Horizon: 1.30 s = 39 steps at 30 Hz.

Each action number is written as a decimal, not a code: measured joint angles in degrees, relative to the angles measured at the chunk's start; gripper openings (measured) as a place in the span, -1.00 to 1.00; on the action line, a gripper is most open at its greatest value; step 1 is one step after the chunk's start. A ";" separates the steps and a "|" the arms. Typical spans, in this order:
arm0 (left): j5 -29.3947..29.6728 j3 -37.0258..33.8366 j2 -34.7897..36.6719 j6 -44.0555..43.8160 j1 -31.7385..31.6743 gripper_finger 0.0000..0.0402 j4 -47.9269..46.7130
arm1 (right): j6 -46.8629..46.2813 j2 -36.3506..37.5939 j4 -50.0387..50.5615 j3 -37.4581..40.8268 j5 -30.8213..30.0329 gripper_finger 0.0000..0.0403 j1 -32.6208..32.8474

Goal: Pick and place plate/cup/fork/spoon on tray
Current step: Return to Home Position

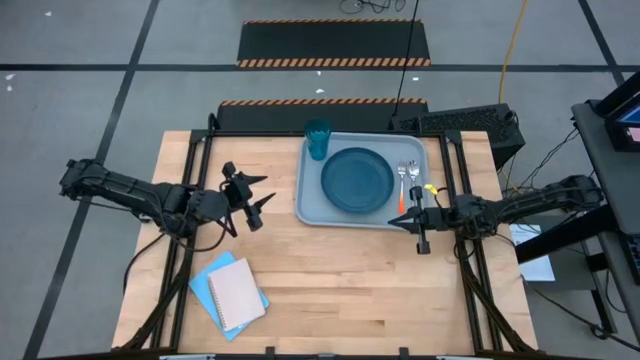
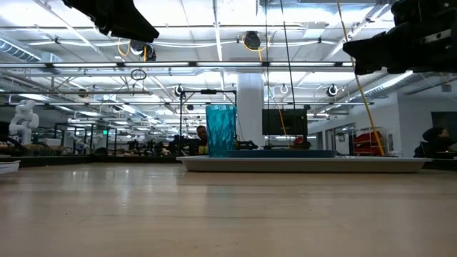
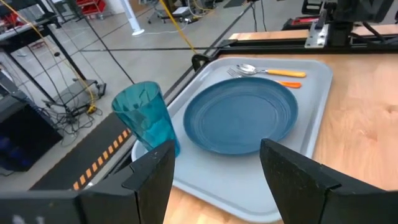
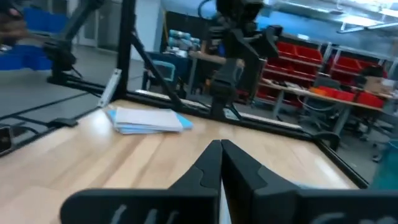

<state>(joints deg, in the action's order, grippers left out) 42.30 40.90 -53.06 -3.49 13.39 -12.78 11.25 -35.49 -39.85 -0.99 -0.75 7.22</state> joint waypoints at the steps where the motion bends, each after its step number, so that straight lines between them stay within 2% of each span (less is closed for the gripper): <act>1: -0.12 -0.01 0.02 0.00 -0.02 0.19 0.03 | -0.01 0.64 0.14 0.00 0.84 -1.00 0.00; 11: -0.33 0.01 0.01 0.04 0.12 0.19 0.66 | -3.26 8.51 5.34 0.07 0.92 -1.00 0.00; 17: -0.35 0.01 0.00 0.44 0.12 0.19 0.66 | -3.56 14.04 11.08 0.09 -2.23 -1.00 0.00; 21: -0.36 0.01 0.00 0.85 0.12 0.19 0.71 | -3.92 17.18 12.34 0.12 -2.21 -1.00 -0.02; 39: -0.37 0.03 0.00 1.25 0.12 0.19 1.10 | -6.32 25.99 27.28 0.14 -2.60 -1.00 -0.15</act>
<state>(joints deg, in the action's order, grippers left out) 41.93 40.93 -53.06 -2.24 13.52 -11.68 4.93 -9.50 -12.57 -0.86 -3.36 7.07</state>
